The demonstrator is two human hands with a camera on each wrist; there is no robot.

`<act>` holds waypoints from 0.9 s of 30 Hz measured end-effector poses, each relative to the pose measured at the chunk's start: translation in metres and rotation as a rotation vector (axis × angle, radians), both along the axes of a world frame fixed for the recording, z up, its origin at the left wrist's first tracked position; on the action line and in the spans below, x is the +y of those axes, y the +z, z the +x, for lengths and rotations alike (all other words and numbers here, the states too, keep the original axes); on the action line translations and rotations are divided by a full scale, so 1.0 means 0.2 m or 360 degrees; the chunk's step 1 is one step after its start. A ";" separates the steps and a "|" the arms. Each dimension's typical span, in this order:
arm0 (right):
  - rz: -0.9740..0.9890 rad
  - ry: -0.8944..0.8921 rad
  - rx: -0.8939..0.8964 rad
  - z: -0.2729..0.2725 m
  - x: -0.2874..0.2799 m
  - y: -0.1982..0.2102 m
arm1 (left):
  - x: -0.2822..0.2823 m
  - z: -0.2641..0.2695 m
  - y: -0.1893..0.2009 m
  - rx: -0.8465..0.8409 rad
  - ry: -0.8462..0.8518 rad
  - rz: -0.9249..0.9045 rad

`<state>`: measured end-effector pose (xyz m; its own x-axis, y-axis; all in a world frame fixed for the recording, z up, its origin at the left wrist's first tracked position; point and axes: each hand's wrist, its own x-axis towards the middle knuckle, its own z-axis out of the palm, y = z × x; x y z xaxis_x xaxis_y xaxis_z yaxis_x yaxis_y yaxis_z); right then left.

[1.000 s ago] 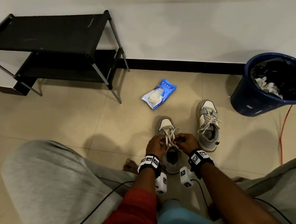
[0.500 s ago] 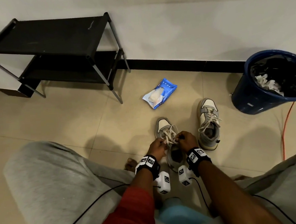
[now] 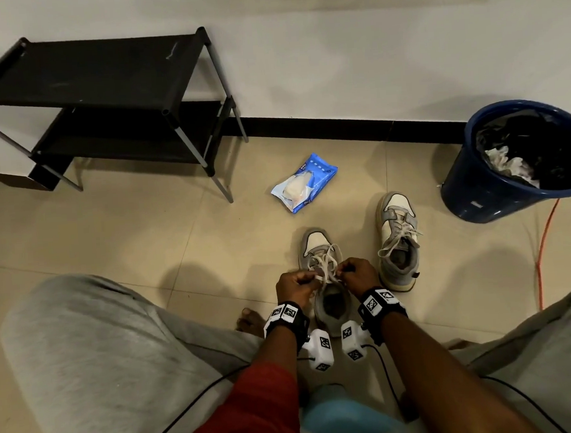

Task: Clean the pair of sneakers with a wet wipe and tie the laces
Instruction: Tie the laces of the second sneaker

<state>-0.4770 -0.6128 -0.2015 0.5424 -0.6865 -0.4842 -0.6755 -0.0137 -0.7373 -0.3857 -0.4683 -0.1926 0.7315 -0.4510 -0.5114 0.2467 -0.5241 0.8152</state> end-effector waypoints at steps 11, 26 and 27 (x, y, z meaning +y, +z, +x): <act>0.0386 -0.0425 -0.0256 0.00 0.00 0.00 | -0.01 -0.02 0.02 0.0005 0.0223 -0.0057; 0.0505 -0.0269 -0.0438 -0.05 0.03 0.00 | -0.04 0.00 0.05 0.0543 0.0602 -0.0222; 0.0481 -0.0242 -0.0459 -0.05 0.03 0.00 | -0.04 0.01 0.05 0.0573 0.0601 -0.0245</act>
<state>-0.4874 -0.6062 -0.2021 0.5887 -0.6196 -0.5192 -0.4193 0.3150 -0.8514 -0.3842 -0.4761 -0.1816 0.6480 -0.2800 -0.7083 0.6725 -0.2263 0.7047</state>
